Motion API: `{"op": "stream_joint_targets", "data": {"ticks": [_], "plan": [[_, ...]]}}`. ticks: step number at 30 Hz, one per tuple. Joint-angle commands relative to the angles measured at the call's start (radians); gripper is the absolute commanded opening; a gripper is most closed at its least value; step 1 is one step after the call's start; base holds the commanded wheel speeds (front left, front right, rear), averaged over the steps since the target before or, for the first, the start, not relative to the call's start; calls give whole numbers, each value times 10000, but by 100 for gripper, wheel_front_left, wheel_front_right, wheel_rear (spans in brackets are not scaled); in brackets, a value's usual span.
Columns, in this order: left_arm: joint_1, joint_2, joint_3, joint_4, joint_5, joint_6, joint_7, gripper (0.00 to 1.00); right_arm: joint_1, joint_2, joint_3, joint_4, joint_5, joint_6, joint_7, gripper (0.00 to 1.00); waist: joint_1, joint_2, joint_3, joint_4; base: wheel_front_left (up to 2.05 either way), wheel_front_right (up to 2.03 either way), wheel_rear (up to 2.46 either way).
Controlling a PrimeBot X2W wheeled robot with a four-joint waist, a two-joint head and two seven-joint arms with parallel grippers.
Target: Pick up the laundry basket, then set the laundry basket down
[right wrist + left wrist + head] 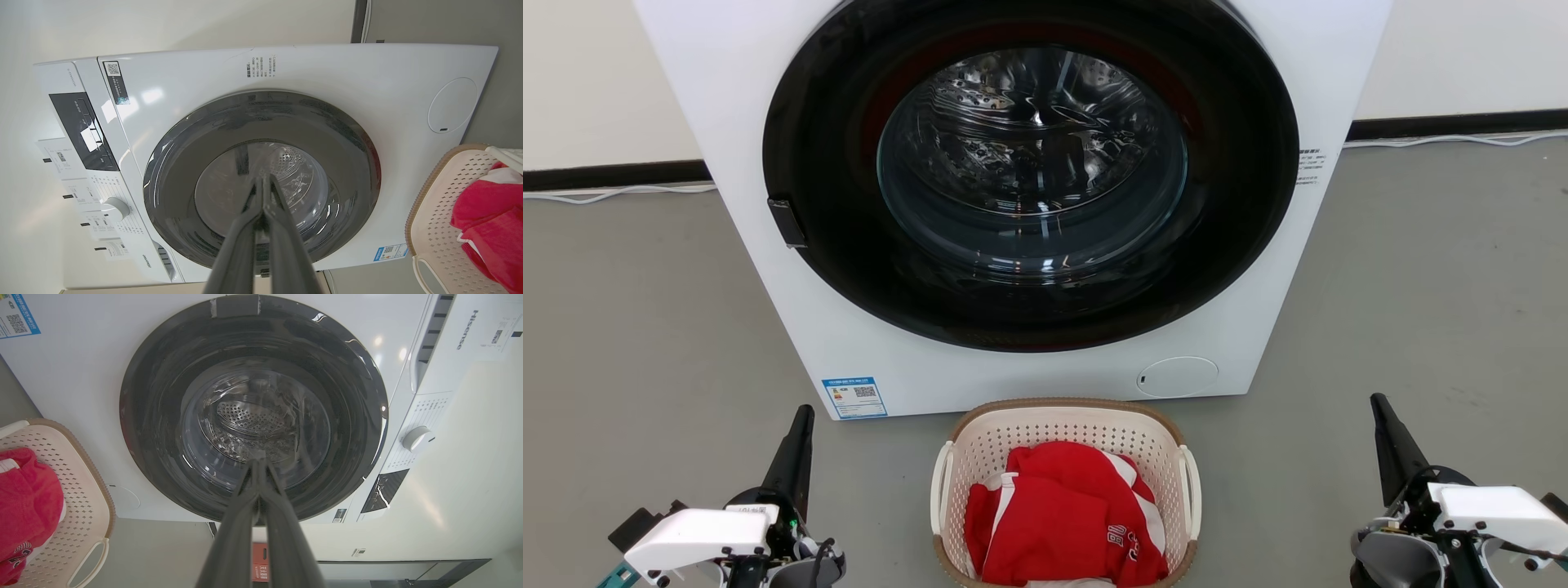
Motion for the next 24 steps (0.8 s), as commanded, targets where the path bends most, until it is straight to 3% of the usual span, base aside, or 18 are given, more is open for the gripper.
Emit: {"op": "stream_joint_targets", "data": {"ticks": [1,8,9,18,24], "plan": [[-262,106,293,-295,-51,-73,60,0,-227,-33,183,-309,68,73,73,0,0,0,0,0,0,0,0],[-262,106,293,-295,-51,-73,60,0,-227,-33,183,-309,68,73,73,0,0,0,0,0,0,0,0],[9,-4,-2,42,2,2,-4,100,13,0,6,40,-4,0,0,100,0,0,0,0,0,0,0],[129,-33,-205,170,25,-1,-226,100,141,21,213,10,-52,3,-205,100,22,0,-16,-3,0,0,0],[171,-26,-375,138,115,-4,-406,100,204,-4,372,-111,-249,6,-391,100,1,0,7,-7,0,0,0]]}}
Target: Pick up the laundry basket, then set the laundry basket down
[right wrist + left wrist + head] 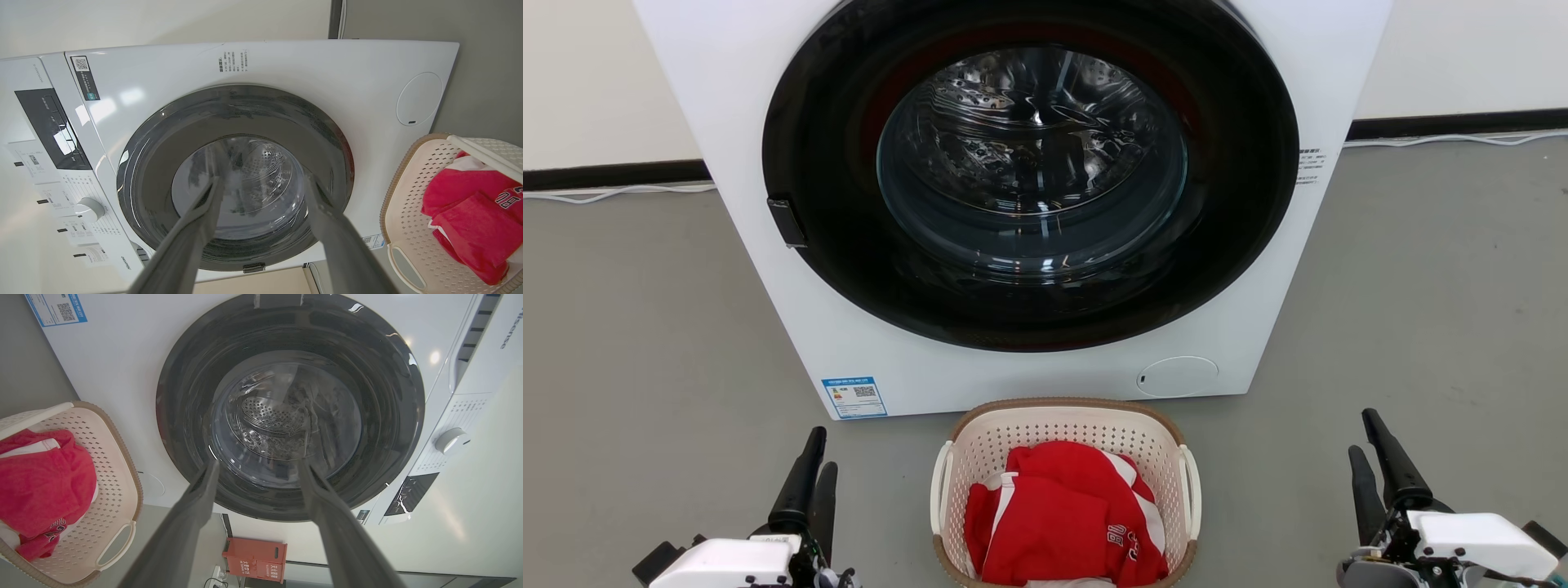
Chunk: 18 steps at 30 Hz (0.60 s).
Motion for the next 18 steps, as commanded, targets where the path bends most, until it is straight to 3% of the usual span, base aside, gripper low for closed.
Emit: {"op": "stream_joint_targets", "data": {"ticks": [1,18], "plan": [[-228,61,-68,-320,109,-18,-102,100,-200,-98,64,-361,-181,11,-145,100,-3,0,3,-2,0,0,0],[-204,80,-371,-278,1083,-28,-572,100,-119,-113,268,-668,-2312,20,-614,100,-3,0,4,-15,0,0,0]]}}
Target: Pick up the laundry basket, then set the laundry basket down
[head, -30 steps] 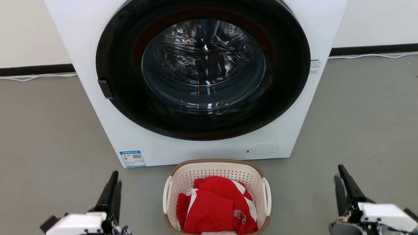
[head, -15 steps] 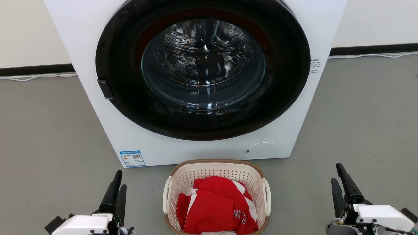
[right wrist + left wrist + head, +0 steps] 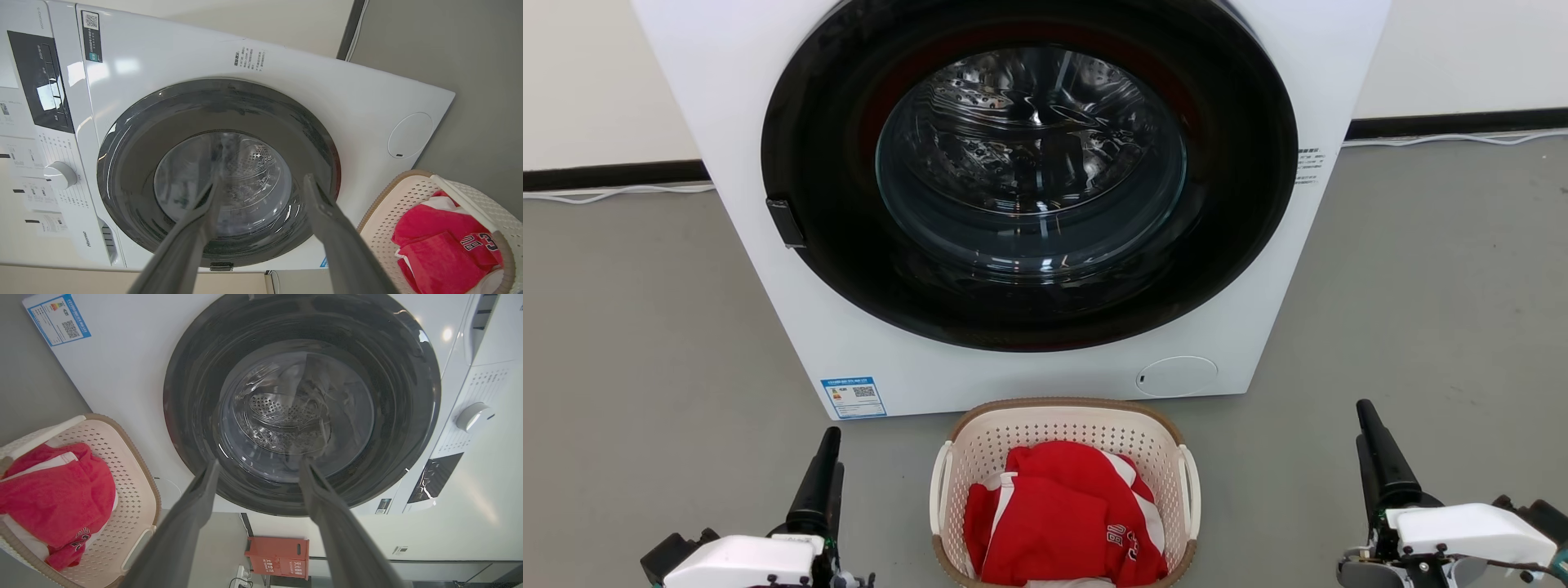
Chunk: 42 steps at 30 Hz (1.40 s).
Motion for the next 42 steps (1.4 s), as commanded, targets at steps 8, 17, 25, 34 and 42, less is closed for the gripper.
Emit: {"op": "stream_joint_targets", "data": {"ticks": [8,17,25,34,42], "plan": [[-203,84,-63,-234,1052,-33,-316,100,-122,-221,252,-528,-1573,25,-330,100,-2,0,-16,-7,0,0,0],[-190,105,-105,-220,2382,-39,-580,100,-74,-427,514,-657,-3109,30,-594,100,-2,0,-23,-18,0,0,0],[-160,150,-220,-210,3631,-44,-844,100,-11,-560,675,-690,-4468,36,-858,100,-2,0,-29,-49,0,0,0],[-146,256,-322,-187,4935,-50,-1108,100,12,-710,834,-711,-5689,41,-1122,100,-2,0,-31,-84,0,0,0],[-144,318,-410,-177,5916,-54,-1315,100,20,-805,951,-726,-6595,45,-1329,100,-2,0,-36,-92,0,0,0]]}}
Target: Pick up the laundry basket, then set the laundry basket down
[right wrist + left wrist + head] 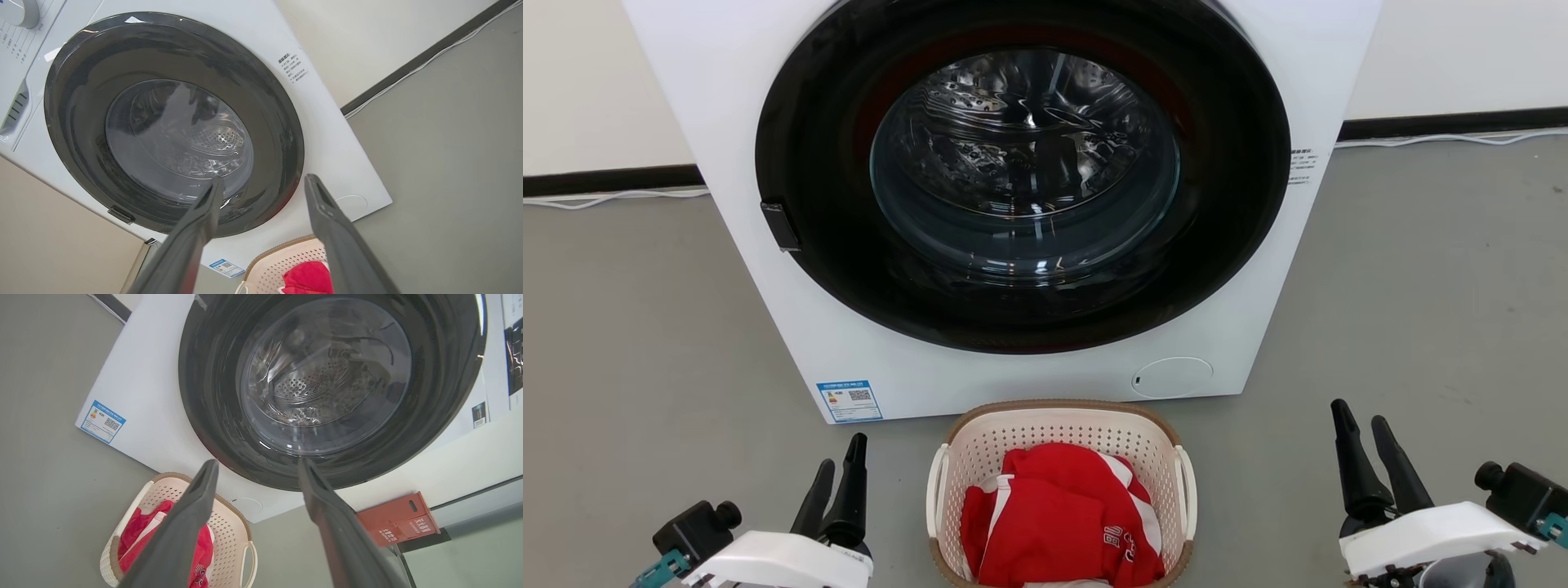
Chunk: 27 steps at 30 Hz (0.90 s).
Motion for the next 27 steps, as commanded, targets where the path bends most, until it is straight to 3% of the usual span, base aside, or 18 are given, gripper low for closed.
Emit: {"op": "stream_joint_targets", "data": {"ticks": [1,27], "plan": [[-191,132,120,-234,357,-43,-124,100,-182,-174,146,-353,-406,46,-183,100,0,0,-4,-1,0,0,0],[-44,273,45,-241,3786,-59,-887,100,-21,-255,270,-309,-3641,61,-946,100,0,0,-30,-149,0,0,0]]}}
